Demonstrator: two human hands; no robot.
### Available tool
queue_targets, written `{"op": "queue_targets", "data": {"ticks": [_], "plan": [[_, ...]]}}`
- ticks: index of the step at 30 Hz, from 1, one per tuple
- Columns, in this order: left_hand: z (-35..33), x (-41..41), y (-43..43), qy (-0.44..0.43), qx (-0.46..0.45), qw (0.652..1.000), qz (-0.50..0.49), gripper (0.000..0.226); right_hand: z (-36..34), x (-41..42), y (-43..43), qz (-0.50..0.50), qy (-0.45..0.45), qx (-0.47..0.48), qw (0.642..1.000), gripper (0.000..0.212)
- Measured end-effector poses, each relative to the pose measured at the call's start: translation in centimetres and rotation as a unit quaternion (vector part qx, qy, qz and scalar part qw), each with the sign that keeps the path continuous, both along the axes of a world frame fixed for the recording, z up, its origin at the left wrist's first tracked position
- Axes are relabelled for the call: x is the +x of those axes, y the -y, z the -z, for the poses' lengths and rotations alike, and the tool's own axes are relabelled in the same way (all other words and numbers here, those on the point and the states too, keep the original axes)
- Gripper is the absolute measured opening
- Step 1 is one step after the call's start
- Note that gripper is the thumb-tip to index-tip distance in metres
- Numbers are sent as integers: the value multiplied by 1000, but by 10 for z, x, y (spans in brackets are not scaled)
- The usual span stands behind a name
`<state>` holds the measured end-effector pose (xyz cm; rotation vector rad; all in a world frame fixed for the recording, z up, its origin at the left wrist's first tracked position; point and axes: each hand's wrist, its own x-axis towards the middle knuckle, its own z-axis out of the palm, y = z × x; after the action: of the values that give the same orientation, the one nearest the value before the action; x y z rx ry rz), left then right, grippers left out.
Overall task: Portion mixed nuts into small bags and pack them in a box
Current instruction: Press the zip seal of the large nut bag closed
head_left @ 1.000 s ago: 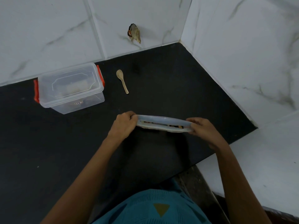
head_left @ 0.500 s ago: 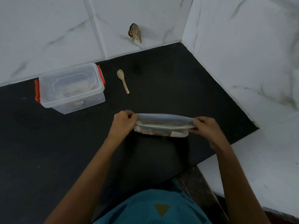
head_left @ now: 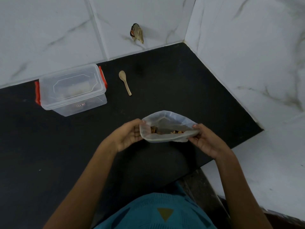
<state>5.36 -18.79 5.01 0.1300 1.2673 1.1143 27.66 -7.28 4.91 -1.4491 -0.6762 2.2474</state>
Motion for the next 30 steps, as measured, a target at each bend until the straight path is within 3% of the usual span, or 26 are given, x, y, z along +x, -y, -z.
{"op": "queue_targets", "data": {"ticks": [3, 6, 8, 14, 26, 30], "plan": [[5, -2, 4, 86, 23, 996, -17, 38, 1, 3, 2, 29, -45, -26, 998, 22], [11, -5, 6, 117, 28, 992, -34, 40, 2, 6, 4, 44, -85, -48, 994, 29], [12, -5, 6, 126, 35, 991, -36, 36, 4, 7, 4, 56, -80, -46, 994, 21], [10, -7, 5, 91, 35, 995, -15, 23, 0, -1, 3, 88, -33, -35, 995, 15], [10, 1, 3, -17, 20, 999, -25, 10, 1, 0, 3, 9, -45, -66, 997, 29], [8, 3, 2, -61, 30, 998, -20, 10, 0, 2, 1, -38, -12, 10, 999, 19]]}}
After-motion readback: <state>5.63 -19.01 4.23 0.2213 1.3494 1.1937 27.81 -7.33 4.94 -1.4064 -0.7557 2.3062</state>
